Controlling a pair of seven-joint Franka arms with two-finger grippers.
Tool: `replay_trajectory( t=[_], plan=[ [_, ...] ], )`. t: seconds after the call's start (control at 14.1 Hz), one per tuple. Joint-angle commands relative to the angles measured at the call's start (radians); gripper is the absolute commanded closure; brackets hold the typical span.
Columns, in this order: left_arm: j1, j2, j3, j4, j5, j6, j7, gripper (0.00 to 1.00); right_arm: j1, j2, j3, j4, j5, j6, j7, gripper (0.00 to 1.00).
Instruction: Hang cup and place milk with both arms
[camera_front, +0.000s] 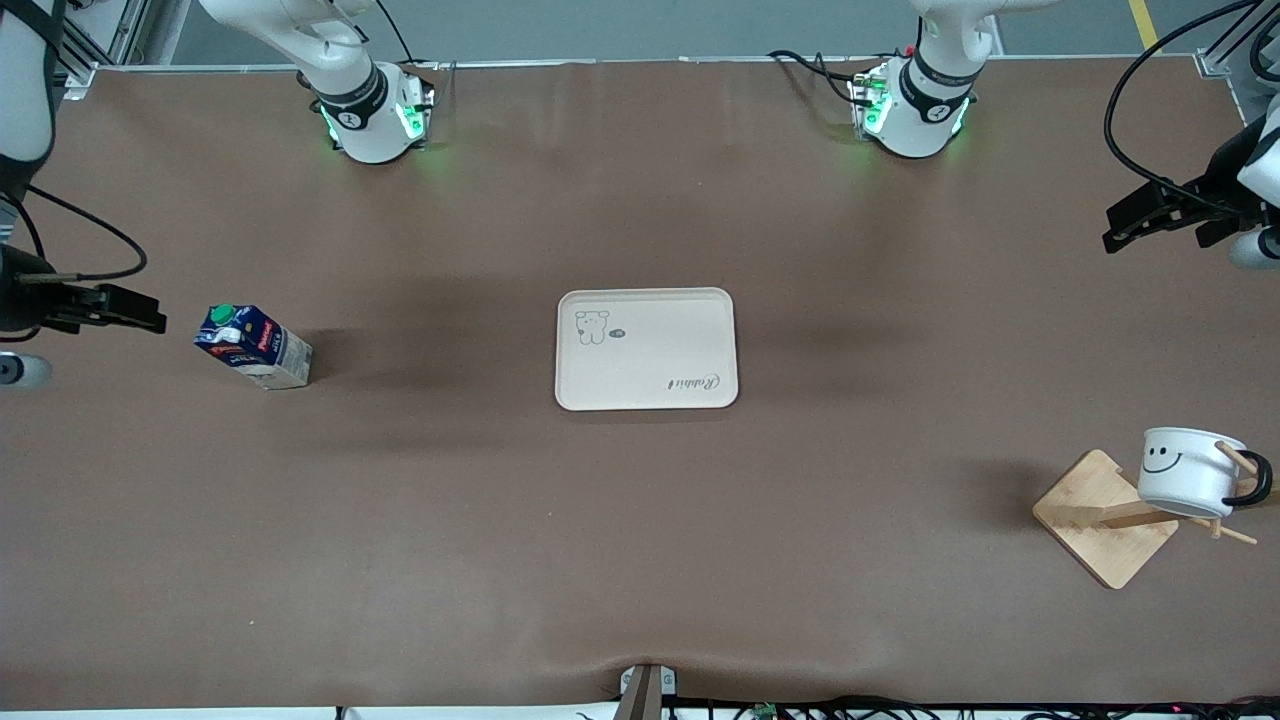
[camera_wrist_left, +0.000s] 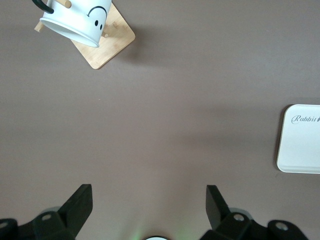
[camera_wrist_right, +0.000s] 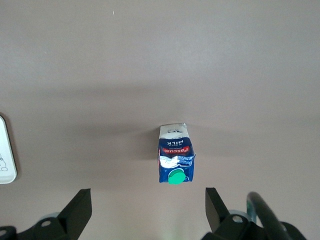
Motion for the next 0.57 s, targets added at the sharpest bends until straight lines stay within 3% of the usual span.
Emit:
replay_trajectory(
  t=[0.0, 0.07, 0.21, 0.5],
  plan=[
    [0.006, -0.040, -0.001, -0.034, -0.019, 0.011, 0.016, 0.00, -0.012, -0.251, 0.008, -0.364, 0.021, 0.254, -0.047, 0.00],
    [0.006, -0.044, -0.001, -0.036, -0.019, 0.011, 0.018, 0.00, -0.012, -0.300, 0.008, -0.452, 0.018, 0.333, -0.056, 0.00],
    [0.006, -0.044, -0.001, -0.034, -0.019, 0.011, 0.016, 0.00, -0.024, -0.301, 0.000, -0.456, 0.021, 0.335, -0.100, 0.00],
    [0.006, -0.040, -0.001, -0.026, -0.017, 0.009, 0.016, 0.00, -0.026, -0.226, 0.000, -0.208, 0.009, 0.124, -0.120, 0.00]
  ],
)
